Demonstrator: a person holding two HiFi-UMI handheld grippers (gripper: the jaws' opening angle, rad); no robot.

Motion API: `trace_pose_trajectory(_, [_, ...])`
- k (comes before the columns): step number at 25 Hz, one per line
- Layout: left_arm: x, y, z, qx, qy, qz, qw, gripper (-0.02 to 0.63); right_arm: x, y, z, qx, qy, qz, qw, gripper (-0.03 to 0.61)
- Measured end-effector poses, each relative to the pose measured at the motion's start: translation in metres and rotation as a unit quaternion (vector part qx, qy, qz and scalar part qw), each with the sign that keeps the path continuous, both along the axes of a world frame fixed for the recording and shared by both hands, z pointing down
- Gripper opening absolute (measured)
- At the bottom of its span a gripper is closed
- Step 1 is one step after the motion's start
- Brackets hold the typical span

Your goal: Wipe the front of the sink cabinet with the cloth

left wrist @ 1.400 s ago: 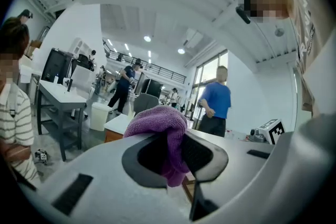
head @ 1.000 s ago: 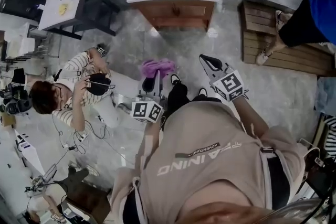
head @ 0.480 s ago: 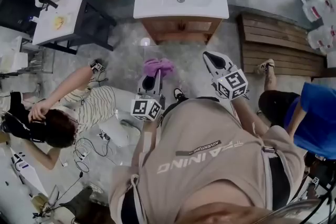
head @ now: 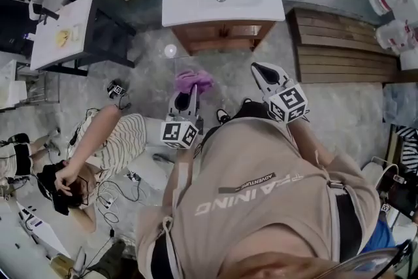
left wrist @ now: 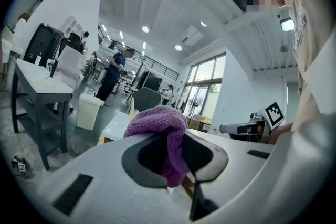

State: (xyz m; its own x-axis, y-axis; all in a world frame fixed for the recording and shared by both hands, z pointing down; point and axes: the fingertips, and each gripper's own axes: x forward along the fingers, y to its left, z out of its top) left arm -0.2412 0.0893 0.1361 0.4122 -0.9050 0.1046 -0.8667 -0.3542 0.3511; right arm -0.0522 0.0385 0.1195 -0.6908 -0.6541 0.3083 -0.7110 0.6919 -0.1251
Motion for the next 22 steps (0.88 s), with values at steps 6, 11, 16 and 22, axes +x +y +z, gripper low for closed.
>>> trace_pose_trajectory(6, [0.003, -0.028, 0.010, -0.015, 0.006, 0.001, 0.9999, 0.067, 0.004, -0.025, 0.006, -0.001, 0.004, -0.002, 1.000, 0.013])
trace_pose_trajectory(11, [0.010, -0.054, 0.012, -0.022, -0.008, -0.009, 0.9997, 0.067, 0.008, -0.050, 0.026, -0.022, -0.005, -0.019, 1.000, 0.013])
trace_pose_trajectory(16, [0.018, -0.096, 0.009, -0.029, -0.011, -0.033, 0.9990, 0.067, 0.008, -0.096, 0.024, 0.003, 0.002, -0.058, 0.998, 0.013])
trace_pose_trajectory(22, [0.016, -0.148, 0.014, -0.043, 0.031, -0.085, 0.9950, 0.067, -0.001, -0.133, 0.032, -0.007, -0.021, -0.109, 0.994, 0.014])
